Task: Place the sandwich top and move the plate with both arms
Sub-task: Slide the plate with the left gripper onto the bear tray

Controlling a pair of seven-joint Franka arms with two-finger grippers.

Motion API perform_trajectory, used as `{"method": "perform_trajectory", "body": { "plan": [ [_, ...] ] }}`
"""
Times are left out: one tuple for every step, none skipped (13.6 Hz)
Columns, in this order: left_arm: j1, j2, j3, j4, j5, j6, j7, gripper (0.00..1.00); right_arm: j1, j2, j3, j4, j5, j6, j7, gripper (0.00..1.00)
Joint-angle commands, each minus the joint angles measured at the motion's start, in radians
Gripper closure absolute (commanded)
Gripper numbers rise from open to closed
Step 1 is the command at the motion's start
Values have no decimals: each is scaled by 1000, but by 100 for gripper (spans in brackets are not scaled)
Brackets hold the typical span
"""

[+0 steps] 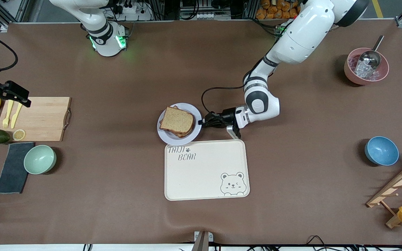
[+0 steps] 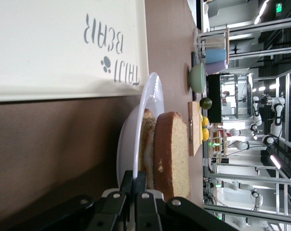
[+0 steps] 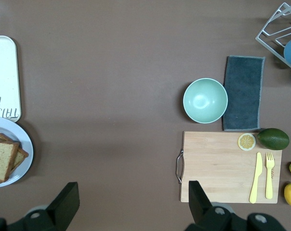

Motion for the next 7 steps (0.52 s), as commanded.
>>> {"method": "perform_trajectory", "body": {
  "plan": [
    [2, -31, -4, 6, -74, 9, 28, 100, 3, 2, 3, 7, -12, -9, 15, 0],
    [8, -38, -5, 7, -78, 9, 28, 100, 3, 2, 3, 7, -12, -9, 15, 0],
    [10, -49, -5, 6, -81, 9, 28, 100, 3, 2, 3, 6, -12, -9, 15, 0],
    [10, -58, -7, 4, -81, 9, 28, 100, 3, 2, 4, 6, -12, -10, 15, 0],
    [11, -66, -13, 0, -82, 9, 28, 100, 3, 2, 4, 6, -12, -12, 15, 0],
    [18, -80, -16, -8, -82, 9, 28, 100, 3, 2, 4, 6, -12, -12, 15, 0],
    [25, -95, -21, -16, -82, 9, 28, 100, 3, 4, 4, 6, -12, -14, 15, 0]
  ]
}}
